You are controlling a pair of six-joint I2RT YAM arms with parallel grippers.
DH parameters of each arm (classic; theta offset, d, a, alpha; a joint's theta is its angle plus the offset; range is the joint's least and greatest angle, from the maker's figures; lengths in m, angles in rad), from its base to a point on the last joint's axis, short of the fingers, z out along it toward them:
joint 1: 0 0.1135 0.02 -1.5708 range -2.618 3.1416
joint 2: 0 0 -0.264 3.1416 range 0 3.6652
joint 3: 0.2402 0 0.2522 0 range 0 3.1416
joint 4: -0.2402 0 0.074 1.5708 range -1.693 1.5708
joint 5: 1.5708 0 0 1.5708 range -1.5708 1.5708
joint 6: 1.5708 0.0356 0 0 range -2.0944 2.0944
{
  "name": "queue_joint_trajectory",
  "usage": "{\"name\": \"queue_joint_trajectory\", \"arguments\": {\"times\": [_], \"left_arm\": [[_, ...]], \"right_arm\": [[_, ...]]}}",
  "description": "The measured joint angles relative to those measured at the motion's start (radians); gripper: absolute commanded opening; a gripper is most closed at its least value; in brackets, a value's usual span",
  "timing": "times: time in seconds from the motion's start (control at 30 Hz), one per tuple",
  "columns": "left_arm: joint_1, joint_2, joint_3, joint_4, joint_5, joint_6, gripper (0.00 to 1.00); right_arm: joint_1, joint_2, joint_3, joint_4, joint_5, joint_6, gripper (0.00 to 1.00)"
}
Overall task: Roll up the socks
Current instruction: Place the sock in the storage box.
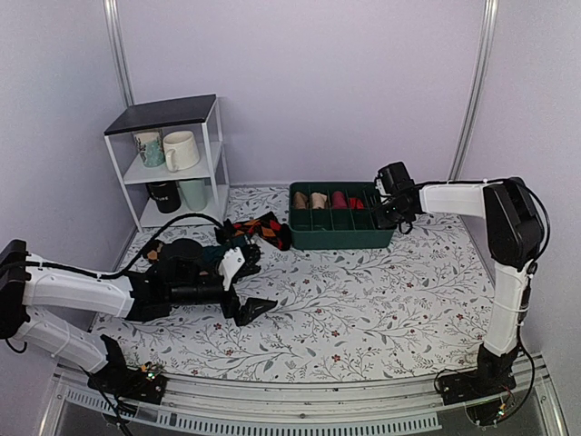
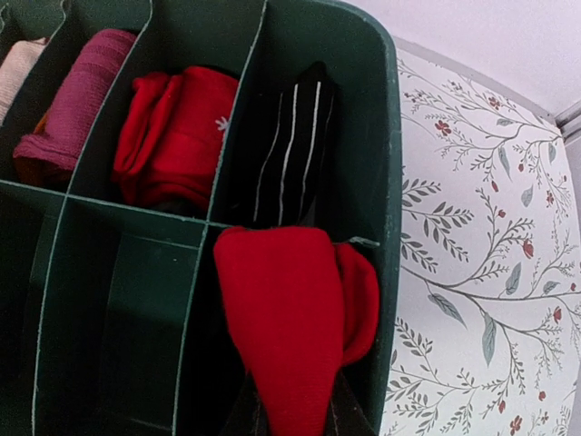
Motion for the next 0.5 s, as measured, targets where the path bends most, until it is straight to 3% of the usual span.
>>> {"name": "queue_joint_trajectory", "arguments": {"times": [0.5], "left_arm": [[0.0, -0.027, 0.0, 0.0, 0.02, 0.001, 1.0]], "right_arm": [[0.007, 0.108, 0.129, -0.125, -0.024, 0.085, 0.0]]}}
